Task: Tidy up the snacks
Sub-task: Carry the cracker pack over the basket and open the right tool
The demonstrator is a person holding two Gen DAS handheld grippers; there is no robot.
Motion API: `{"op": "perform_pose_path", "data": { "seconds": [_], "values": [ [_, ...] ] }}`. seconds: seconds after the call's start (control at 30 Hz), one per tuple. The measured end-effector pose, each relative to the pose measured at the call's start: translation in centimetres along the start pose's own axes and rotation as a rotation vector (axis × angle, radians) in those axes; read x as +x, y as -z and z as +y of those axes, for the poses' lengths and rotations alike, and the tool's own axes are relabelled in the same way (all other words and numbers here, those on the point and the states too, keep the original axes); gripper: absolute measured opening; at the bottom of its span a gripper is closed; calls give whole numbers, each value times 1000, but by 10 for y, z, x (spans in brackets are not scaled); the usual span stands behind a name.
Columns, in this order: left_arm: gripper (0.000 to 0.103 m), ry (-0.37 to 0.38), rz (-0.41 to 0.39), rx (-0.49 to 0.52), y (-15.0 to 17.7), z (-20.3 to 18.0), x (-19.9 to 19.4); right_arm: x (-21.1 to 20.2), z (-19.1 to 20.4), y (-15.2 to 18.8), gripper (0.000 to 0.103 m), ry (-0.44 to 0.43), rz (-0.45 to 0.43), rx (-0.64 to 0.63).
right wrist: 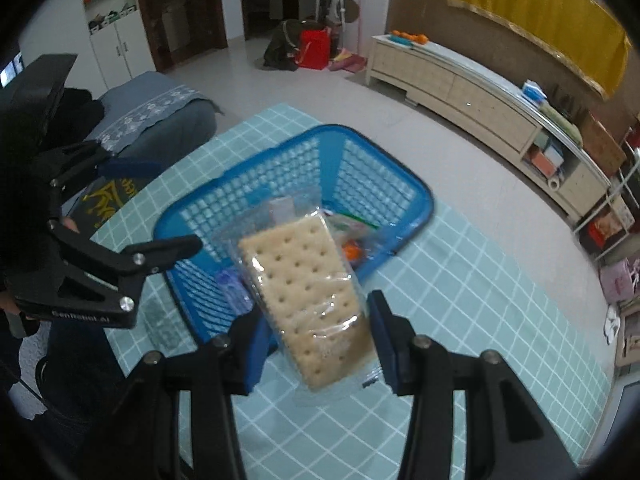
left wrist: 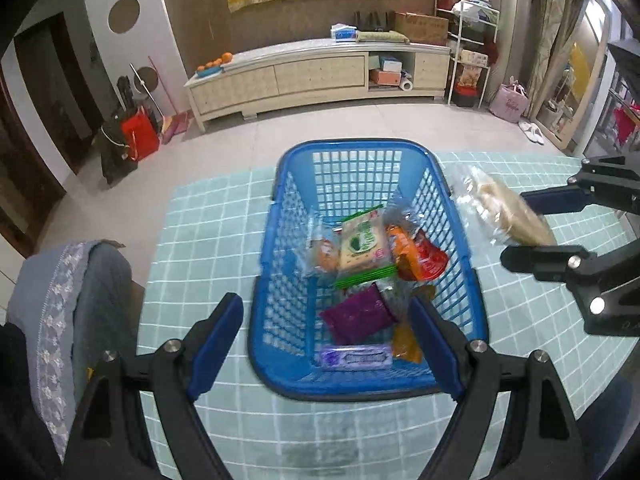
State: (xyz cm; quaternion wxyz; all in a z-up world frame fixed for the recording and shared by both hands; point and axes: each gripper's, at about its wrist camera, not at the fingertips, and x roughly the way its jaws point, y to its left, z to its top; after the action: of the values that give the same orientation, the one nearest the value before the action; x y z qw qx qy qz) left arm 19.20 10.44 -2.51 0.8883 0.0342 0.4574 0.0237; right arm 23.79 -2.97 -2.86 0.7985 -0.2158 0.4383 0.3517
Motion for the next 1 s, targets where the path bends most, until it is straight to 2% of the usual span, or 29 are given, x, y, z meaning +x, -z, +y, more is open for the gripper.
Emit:
{"op": "perform_pose_path", "data": {
  "seconds": [0.17,0.33,0.6,0.73,0.83,0.9,1.0],
  "values": [
    [83,3,3,-35,14,28,3,10,24,-12,51,-6,16,-24],
    [83,-6,-6,-65,27,52,6,39,44,-22,51,8,71,-53],
    [83,-26,-5,-58,44,62,14,85,55,-22,52,26,145,-52],
    [83,13,-16,-87,50,65,15,94,59,-21,52,32,155,-65],
    [83,12,-11,-99,55,64,18,94,58,-20,55,29,158,-41],
    [83,-7,-16,-97,59,62,15,93,58,-19,63,8,167,-25],
    [83,-15,-50,-90,69,54,7,76,57,-10,67,-2,103,3]
  ]
}}
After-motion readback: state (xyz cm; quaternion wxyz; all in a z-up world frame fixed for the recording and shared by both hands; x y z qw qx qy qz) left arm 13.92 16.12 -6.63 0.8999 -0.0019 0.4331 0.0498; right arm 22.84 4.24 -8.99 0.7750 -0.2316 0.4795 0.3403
